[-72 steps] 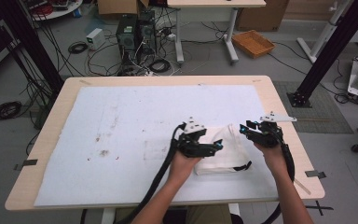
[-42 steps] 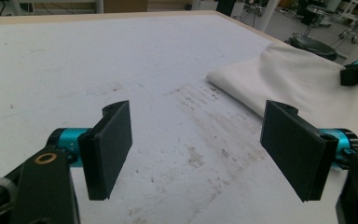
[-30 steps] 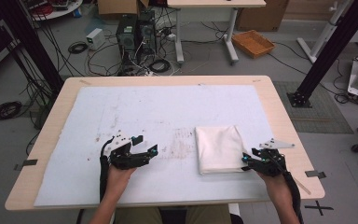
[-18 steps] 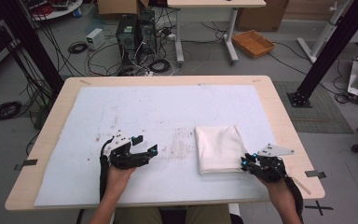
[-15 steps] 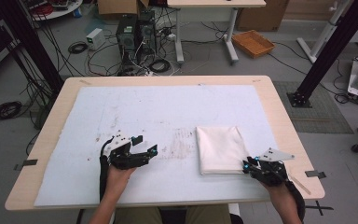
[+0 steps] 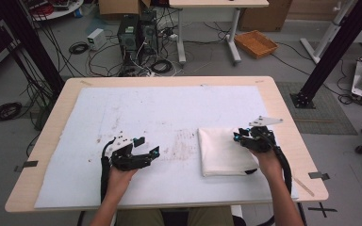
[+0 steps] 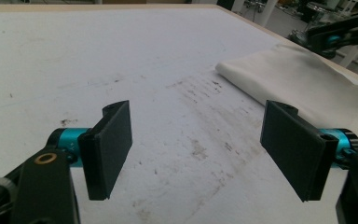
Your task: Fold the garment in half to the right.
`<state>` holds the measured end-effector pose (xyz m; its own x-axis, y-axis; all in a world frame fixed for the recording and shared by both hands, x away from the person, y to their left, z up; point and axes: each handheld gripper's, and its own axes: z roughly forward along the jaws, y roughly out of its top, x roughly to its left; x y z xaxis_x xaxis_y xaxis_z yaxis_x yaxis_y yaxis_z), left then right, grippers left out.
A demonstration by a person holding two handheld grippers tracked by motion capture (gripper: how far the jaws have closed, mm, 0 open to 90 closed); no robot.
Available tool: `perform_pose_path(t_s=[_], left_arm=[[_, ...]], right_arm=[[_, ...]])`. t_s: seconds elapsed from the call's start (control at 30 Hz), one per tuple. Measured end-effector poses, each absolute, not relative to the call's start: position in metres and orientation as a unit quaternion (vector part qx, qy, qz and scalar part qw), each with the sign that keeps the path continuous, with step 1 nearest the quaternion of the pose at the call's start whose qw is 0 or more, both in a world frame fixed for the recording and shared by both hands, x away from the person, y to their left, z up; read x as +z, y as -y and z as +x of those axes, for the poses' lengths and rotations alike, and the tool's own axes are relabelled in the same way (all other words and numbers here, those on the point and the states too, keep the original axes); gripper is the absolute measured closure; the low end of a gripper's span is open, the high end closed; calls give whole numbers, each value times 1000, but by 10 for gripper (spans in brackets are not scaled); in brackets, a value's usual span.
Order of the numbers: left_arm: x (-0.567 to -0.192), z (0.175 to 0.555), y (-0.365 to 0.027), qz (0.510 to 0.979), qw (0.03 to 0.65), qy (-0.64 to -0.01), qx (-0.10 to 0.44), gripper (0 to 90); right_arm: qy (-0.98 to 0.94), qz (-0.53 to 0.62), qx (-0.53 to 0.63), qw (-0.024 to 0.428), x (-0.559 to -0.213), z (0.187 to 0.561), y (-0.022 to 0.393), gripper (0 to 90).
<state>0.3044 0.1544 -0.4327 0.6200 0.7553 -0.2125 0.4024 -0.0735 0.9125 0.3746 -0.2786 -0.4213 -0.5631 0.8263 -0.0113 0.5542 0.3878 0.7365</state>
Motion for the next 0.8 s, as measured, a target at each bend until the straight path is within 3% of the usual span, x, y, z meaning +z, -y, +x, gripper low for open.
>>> perform_pose_path(t_s=[0.1, 0.17, 0.23, 0.47, 0.53, 0.8], left_arm=[[-432, 304, -155, 710, 553, -406, 160, 251], [-432, 304, -157, 708, 554, -407, 161, 251], [-432, 305, -158, 706, 555, -410, 161, 251], [-430, 304, -163, 701, 560, -411, 162, 242], [-430, 304, -165, 700, 562, -410, 161, 224], [-428, 301, -172, 699, 570, -399, 164, 223]], right_arm=[[-810, 451, 331, 180, -436, 386, 282, 686], [-799, 464, 329, 195, -433, 385, 287, 588], [-788, 469, 345, 203, -427, 378, 292, 555], [-754, 435, 433, 234, -418, 321, 305, 249], [-754, 426, 441, 237, -418, 305, 306, 209], [-750, 398, 453, 271, -415, 276, 310, 209]])
